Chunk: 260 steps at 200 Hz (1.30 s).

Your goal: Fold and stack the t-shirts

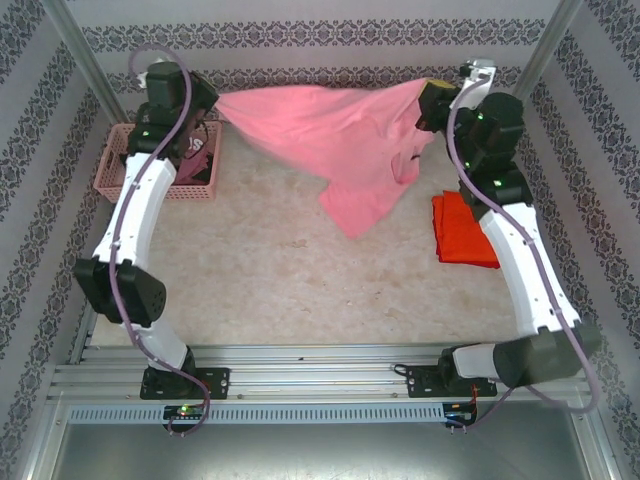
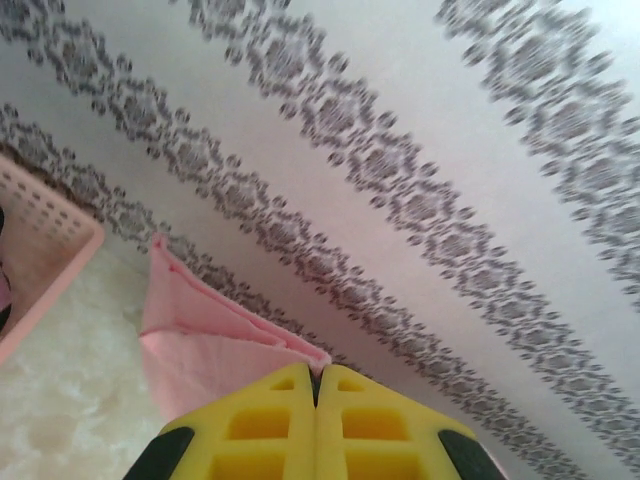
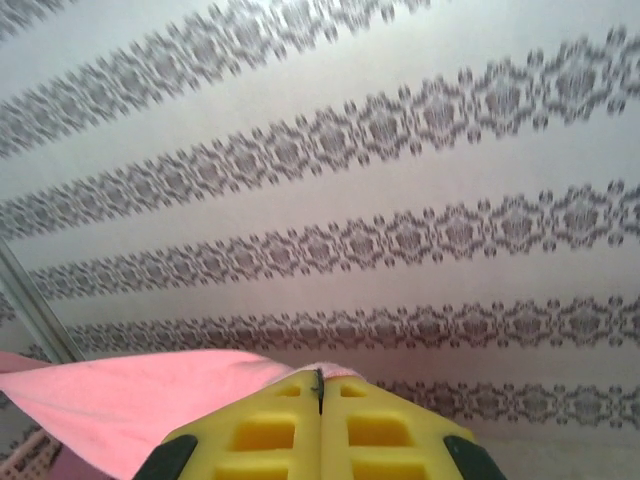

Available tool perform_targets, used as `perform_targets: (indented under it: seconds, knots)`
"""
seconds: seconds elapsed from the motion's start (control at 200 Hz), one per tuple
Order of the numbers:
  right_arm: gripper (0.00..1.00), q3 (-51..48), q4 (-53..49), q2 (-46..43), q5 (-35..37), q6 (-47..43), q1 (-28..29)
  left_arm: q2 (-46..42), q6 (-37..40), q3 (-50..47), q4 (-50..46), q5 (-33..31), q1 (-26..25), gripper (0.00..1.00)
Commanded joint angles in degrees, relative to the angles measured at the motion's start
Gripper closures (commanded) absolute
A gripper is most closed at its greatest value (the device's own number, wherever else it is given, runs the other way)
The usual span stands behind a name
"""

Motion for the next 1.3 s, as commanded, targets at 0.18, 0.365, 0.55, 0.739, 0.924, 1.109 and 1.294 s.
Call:
perform_targets:
  seconds: [0.18,0.365,0.55,0.739,0.924,1.109,1.294]
  knots:
    - [1.0,-18.11,-1.91,-16.69,2.76,-0.48,-0.79,-16.59,2.33,-21.21,1.04,-4.61,1.61,1.0]
    - [1.0,-35.89,-8.28,-23.19,2.02,7.7,-0.98,-19.28,-0.86,-36.04,0.06,-1.03,1.61,1.0]
    - [1.0,-47.65,-7.68,-21.49,-0.03,13.76,-0.85,-12.1,-3.29,-43.73,1.79,6.07,1.44,1.0]
    - [1.0,-49.71,-8.48,-14.46,-0.38,13.1,-0.91,-5.72,-3.13,-45.94,2.93,8.57,1.35,1.0]
    - [1.0,-49.76,-13.42,-10.5,-0.08,13.88,-0.98,-6.55,-1.85,-49.95,0.16,6.4,1.35,1.0]
    - [1.0,-51.64,-15.95,-11.53,4.01,15.0,-0.96,-8.15,-0.9,-54.33,-1.11,4.13,1.44,0.86]
    - [0.56,-49.45,-16.71,-13.16,5.52,12.65,-0.08,-12.48,2.34,-54.31,-3.01,-0.67,0.65,0.13]
